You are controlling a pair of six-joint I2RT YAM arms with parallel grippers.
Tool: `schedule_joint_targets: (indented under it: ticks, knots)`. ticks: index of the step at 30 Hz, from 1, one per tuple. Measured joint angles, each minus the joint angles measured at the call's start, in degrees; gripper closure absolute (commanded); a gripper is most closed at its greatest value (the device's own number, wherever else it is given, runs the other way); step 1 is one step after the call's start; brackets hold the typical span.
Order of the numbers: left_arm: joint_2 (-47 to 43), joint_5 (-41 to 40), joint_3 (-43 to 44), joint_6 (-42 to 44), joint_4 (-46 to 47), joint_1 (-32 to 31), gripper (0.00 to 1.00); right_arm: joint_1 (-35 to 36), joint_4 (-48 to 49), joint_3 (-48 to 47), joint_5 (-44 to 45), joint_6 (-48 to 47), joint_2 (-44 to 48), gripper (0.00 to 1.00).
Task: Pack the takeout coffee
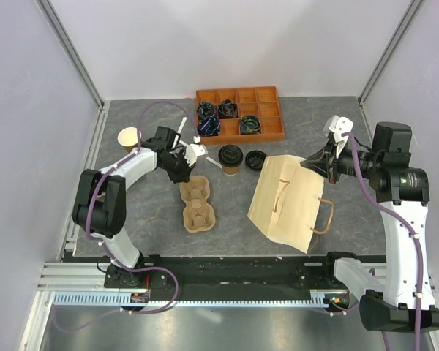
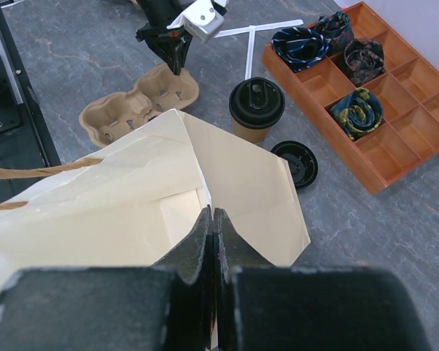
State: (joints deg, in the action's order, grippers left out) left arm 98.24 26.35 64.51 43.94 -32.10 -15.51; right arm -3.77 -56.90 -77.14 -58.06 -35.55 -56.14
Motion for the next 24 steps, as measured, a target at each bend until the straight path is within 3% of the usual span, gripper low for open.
schedule_joint_targets:
  ticks: [3,10,13,17,20,24]
  knots:
    - [0.9,-0.7,0.0,0.3,-1.0,0.0,0.58,0.2,0.2,0.1,0.1,0.0,-0.4,1.00]
    - [4.1,-0.7,2.1,2.0,-4.0,0.0,0.56,0.7,0.5,0.3,0.2,0.0,-1.0,1.00]
    - [5.5,-0.3,3.3,3.2,-5.2,0.0,0.67,1.0,0.6,0.3,0.3,0.0,-1.0,1.00]
    - [6.4,0.8,3.9,4.3,-6.4,0.0,0.90,1.0,0.7,0.6,0.8,0.0,-1.1,1.00]
    - [6.3,2.0,4.3,4.5,-7.5,0.0,0.98,1.2,0.8,0.6,1.3,0.0,-1.2,1.00]
    - [3.5,2.8,4.6,4.5,-9.4,0.0,0.98,1.5,0.8,0.6,2.4,0.7,-1.2,1.00]
